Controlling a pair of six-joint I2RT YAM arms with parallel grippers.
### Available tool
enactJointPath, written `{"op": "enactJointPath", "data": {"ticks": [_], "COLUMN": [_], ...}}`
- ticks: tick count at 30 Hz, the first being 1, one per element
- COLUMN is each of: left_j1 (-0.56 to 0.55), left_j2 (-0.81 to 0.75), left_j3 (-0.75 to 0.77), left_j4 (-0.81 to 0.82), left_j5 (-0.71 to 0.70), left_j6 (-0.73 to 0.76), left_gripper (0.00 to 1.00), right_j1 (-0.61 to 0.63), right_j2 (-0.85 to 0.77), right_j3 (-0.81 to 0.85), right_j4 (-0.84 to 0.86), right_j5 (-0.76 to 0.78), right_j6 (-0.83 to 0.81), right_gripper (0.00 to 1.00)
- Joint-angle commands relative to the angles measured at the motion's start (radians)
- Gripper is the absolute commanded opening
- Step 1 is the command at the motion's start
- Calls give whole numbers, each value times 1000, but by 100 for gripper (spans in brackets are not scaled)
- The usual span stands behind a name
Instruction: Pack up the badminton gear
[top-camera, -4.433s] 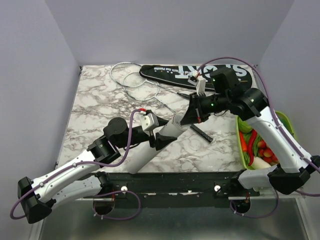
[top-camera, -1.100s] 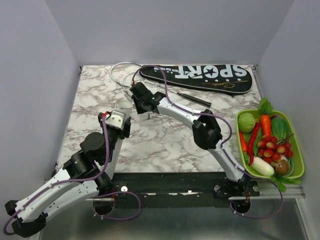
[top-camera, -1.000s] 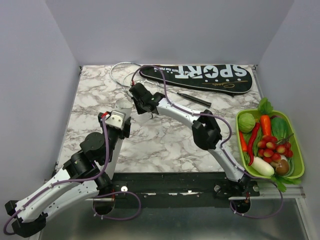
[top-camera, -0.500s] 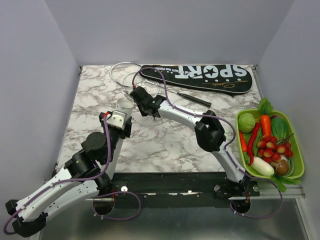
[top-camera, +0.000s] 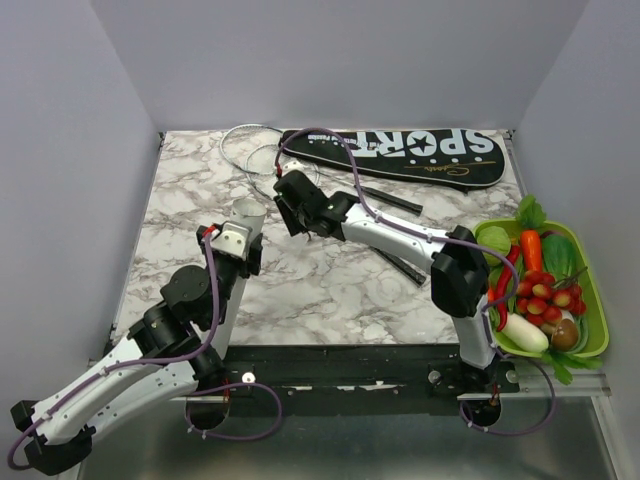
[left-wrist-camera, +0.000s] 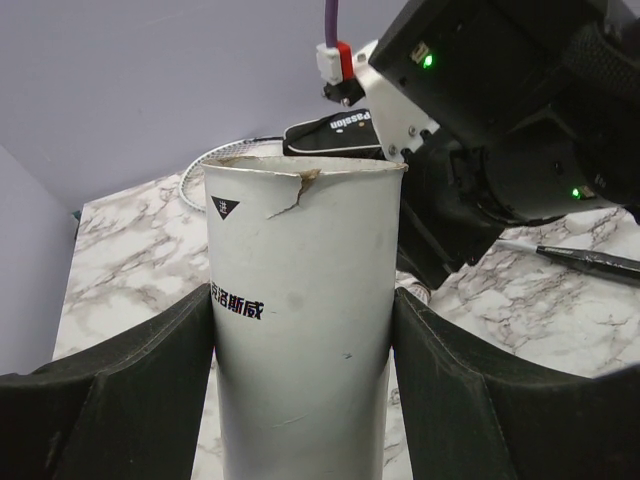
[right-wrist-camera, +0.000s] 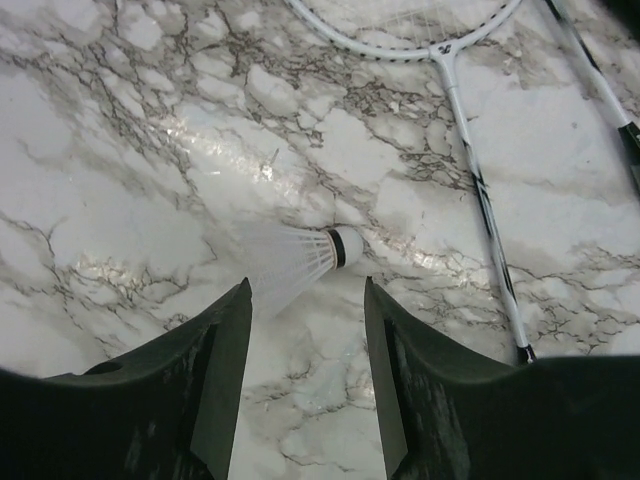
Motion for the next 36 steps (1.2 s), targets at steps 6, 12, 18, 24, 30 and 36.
{"op": "enactJointPath", "data": {"ticks": [6,12,18,24,30,36], "left_j1": [3,3,3,3,3,3], "left_j2": [-32,-35,-53,-65,-70,-70], "left_j3": [-25,-20,-14,-14,-12,-17], "left_j4": [-33,-47,-83,-85,-103,-97], "left_j5": [-18,-12,-13,-44,-113,-114], "left_j6": [-49,-56,-59,-61,-56,-53], "left_gripper": [0,0,0,0,0,0], "right_j1": [84,126,138,144,147,147], "right_j2": [40,165,222,236,244,245], "right_j3": [-10,113,134,116,108,104], "right_j4": [0,-54,-65,-75,-74,-75], "right_j5": [-23,78,153,144,167,248], "right_j6": [-59,-94,-84,-67,-68,-85], "right_gripper": [58,58,58,58,57,57]}}
